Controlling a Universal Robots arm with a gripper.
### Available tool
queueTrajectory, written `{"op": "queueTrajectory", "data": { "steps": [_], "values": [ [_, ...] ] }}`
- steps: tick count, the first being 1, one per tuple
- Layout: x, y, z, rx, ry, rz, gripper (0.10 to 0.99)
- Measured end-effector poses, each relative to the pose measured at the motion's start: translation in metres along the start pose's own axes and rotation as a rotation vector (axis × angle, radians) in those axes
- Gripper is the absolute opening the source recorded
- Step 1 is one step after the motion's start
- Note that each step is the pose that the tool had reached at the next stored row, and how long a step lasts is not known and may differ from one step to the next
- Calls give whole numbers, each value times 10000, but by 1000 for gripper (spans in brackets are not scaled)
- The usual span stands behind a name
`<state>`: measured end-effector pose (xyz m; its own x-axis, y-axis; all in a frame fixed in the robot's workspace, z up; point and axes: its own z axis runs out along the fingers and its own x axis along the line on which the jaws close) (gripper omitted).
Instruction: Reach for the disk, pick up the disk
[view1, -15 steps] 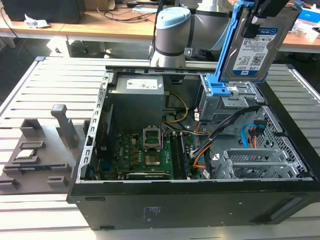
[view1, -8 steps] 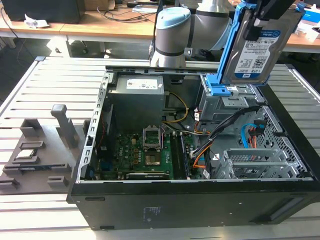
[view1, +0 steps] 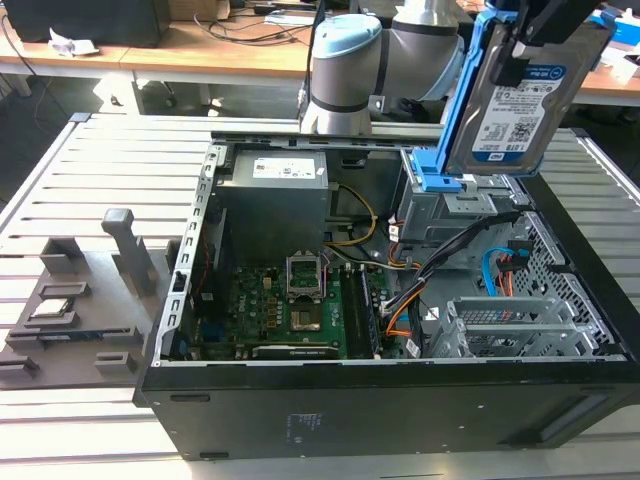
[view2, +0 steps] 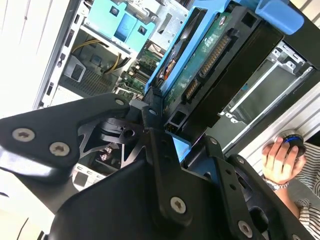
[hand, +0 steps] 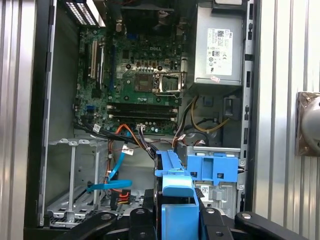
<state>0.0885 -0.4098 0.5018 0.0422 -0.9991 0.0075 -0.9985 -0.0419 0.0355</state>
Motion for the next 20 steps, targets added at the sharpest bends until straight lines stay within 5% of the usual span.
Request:
{"op": "queueTrajectory", "data": {
  "steps": [20],
  "values": [
    [251, 10, 2, 0, 0, 0, 369]
  ]
}}
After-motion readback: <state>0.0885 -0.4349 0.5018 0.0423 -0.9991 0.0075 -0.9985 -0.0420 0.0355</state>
